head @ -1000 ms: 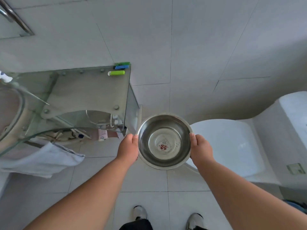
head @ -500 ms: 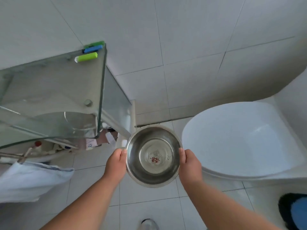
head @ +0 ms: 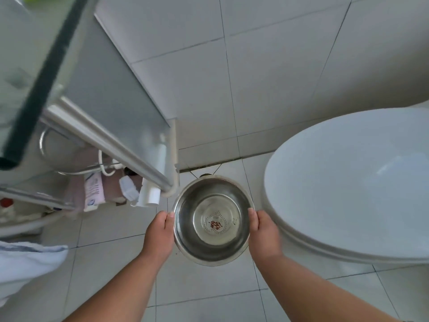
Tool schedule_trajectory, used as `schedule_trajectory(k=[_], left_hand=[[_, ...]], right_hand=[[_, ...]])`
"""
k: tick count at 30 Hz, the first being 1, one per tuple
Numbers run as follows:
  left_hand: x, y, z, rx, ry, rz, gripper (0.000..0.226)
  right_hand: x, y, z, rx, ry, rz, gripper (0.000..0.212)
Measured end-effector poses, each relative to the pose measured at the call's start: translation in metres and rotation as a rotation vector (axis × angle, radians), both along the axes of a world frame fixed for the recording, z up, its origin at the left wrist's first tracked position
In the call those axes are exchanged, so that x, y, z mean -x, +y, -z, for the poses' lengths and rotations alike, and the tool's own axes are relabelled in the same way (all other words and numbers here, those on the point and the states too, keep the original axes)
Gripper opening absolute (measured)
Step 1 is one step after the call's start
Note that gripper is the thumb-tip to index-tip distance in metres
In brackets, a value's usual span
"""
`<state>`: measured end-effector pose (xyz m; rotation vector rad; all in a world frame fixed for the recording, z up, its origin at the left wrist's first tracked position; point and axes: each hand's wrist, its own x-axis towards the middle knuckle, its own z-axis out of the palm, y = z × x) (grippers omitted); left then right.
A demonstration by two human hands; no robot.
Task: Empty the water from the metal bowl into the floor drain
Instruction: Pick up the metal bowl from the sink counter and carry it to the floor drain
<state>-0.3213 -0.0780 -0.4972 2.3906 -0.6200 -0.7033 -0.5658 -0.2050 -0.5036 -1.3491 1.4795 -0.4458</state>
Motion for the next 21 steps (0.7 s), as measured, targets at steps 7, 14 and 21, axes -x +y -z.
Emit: schedule_trajectory(k=[7, 14, 21], left_hand=[[-0.015, -0.015, 0.084, 0.021, 0.004, 0.038, 0.04], [-0.032, -0.033, 0.135, 0.012, 0.017, 0.074, 0.042], [-0.052, -0.039, 0.182, -0.023, 0.013, 0.151, 0.041]], right_hand=[[-0.016, -0.014, 0.089, 0.031, 0.038, 0.006, 0.05], [-0.029, -0.021, 0.142, 0.074, 0.037, 0.03, 0.05], [-0.043, -0.03, 0.194, 0.126, 0.078, 0.012, 0.05]])
